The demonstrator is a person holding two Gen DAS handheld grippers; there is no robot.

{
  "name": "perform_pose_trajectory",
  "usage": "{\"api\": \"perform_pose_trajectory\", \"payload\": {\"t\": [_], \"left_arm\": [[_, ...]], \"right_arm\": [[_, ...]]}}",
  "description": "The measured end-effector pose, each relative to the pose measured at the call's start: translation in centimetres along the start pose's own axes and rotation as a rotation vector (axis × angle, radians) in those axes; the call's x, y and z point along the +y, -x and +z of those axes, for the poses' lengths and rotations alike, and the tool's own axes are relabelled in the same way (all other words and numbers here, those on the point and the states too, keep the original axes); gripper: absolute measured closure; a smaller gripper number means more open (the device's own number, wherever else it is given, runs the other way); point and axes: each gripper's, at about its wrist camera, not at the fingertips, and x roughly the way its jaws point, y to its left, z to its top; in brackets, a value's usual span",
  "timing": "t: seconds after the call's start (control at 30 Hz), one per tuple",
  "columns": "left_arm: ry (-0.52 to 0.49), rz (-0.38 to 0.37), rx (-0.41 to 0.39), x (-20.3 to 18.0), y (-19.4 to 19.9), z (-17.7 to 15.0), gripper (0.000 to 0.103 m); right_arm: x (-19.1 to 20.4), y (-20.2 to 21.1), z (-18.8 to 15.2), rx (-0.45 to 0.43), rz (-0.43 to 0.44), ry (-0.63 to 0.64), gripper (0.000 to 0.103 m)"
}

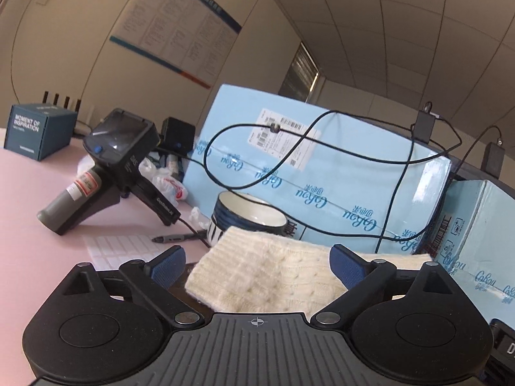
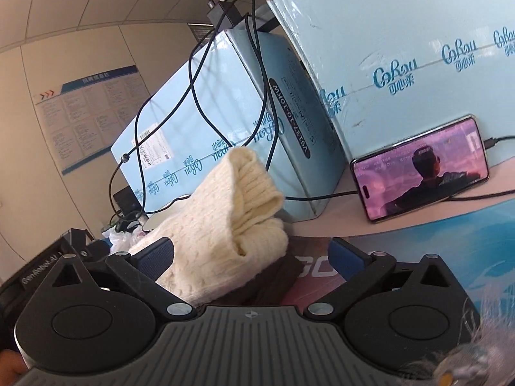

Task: Fold clothes

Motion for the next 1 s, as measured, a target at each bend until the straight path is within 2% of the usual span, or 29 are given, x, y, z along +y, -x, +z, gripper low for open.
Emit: {"api": "perform_pose_trajectory", "payload": {"t": [0.1, 0.23, 0.43, 0.63, 0.7, 0.8, 1.0], "left_arm": [[-0.041, -0.030, -0.014, -0.5, 0.9, -0.5, 0.000], [-0.096, 0.000, -0.025, -1.2, 0.8, -0.9, 0.000], [-0.177, 0.049, -0.044, -2.2, 0.5, -1.4, 0.000], [-0.234, 0.130, -0.106, -2.7, 0.8, -1.6, 0.000], [-0.260, 0.134, -0.125, -3.0, 1.1, -1.7, 0.000], [-0.302, 0.139, -0.158, -3.5, 1.4, -1.9, 0.000], [-0.300, 0.141, -0.162, -3.5, 1.4, -1.8, 0.000]], "right_arm": [[0.6, 0.6, -0.3, -0.049, -0.024, 0.104, 0.000], [1.2, 1.3, -0.3, -0.108, -0.011, 0.173, 0.000], [2.7, 1.4, -0.8, -0.221, -0.015, 0.354, 0.000], [3.7, 0.6, -1.0, -0.198, 0.026, 0.430, 0.000], [3.8, 0.6, -1.0, -0.200, 0.031, 0.434, 0.000], [3.7, 0.8, -1.0, -0.223, -0.006, 0.426, 0.000], [3.7, 0.8, -1.0, -0.217, 0.001, 0.434, 0.000]]}}
